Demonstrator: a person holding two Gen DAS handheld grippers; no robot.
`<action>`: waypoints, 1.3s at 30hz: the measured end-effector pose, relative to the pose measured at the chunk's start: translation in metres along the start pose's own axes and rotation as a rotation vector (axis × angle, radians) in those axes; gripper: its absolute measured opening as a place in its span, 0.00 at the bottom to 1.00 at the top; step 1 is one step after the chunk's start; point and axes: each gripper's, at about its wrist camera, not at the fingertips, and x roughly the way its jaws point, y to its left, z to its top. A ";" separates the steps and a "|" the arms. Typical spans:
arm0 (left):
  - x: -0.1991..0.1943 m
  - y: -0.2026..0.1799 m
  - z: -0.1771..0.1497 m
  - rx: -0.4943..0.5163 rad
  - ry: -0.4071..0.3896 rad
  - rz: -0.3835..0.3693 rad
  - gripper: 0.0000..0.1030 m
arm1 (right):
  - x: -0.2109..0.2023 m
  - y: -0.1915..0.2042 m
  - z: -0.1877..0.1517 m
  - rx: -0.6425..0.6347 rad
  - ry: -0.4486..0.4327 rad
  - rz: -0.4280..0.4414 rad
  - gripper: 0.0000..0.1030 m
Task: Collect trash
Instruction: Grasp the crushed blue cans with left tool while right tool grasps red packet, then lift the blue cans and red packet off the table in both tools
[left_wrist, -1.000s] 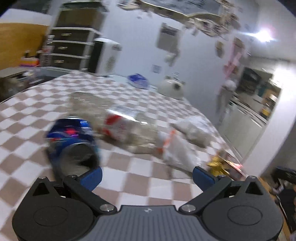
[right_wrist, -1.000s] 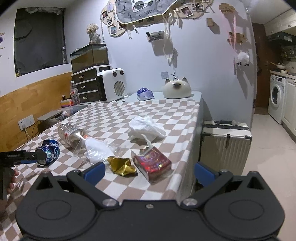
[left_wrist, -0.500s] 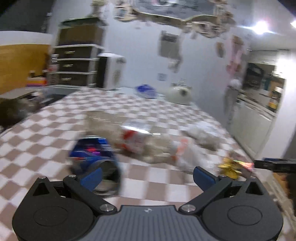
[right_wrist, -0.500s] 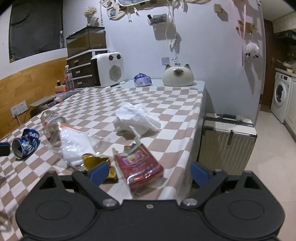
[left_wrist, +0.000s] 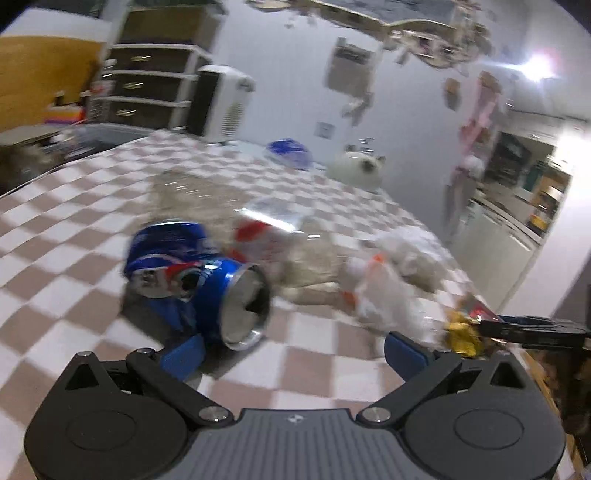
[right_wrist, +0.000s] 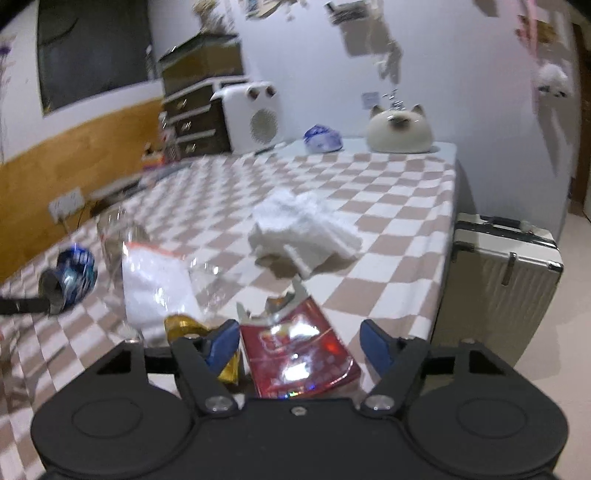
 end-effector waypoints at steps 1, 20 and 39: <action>0.003 -0.005 0.002 0.014 0.002 -0.018 0.99 | 0.002 0.001 -0.001 -0.011 0.008 0.010 0.69; 0.024 0.002 0.066 0.397 0.059 0.143 1.00 | -0.021 0.029 -0.011 -0.111 0.094 -0.013 0.56; 0.056 0.021 0.070 0.329 0.216 0.227 0.84 | -0.101 0.069 -0.054 -0.011 0.174 0.048 0.55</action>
